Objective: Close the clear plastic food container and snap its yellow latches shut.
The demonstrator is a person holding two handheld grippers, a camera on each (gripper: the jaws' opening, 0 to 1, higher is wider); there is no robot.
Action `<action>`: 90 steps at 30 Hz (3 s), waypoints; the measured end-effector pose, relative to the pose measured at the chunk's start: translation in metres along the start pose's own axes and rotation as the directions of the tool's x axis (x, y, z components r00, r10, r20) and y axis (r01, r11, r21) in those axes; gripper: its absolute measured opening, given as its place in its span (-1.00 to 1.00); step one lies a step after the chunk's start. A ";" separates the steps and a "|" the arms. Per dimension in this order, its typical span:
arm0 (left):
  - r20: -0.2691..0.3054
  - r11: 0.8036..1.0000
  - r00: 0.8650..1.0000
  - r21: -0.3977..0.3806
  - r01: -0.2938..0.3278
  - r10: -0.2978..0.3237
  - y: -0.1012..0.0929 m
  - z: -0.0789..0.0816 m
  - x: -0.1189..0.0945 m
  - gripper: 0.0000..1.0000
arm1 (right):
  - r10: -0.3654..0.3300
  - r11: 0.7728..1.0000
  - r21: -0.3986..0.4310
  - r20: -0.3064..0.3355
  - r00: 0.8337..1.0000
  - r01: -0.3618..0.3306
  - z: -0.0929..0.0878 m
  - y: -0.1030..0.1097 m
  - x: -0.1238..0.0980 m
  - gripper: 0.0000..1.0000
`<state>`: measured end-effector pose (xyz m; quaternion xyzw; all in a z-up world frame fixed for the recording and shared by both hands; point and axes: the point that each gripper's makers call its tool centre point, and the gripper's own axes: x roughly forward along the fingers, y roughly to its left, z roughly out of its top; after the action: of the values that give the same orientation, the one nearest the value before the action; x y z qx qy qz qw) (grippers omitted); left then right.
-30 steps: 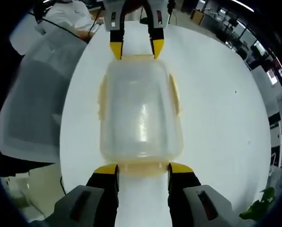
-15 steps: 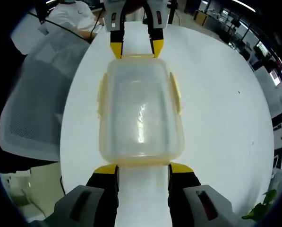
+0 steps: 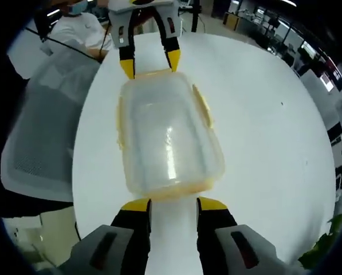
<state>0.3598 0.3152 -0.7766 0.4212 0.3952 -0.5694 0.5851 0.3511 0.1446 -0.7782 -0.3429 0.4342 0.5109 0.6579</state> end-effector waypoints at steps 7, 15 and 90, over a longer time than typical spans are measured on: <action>0.012 1.000 1.000 -0.017 -0.006 0.006 -0.003 0.000 -0.003 -0.21 | -0.001 0.995 0.104 0.033 0.999 -0.002 -0.006 -0.001 -0.008 -0.40; 0.108 0.985 0.994 -0.171 -0.012 0.031 -0.007 -0.003 -0.011 -0.22 | -0.016 0.854 0.505 0.262 0.965 -0.123 0.007 -0.005 -0.023 -0.42; 0.264 0.351 0.940 -0.920 0.177 0.218 0.010 -0.005 -0.006 -0.56 | -0.180 0.477 0.862 0.289 0.940 -0.174 0.024 0.016 0.000 -0.75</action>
<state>0.3698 0.3215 -0.7724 -0.0884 0.5349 -0.2978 0.7857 0.3403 0.1696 -0.7688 0.1355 0.5123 0.2662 0.8052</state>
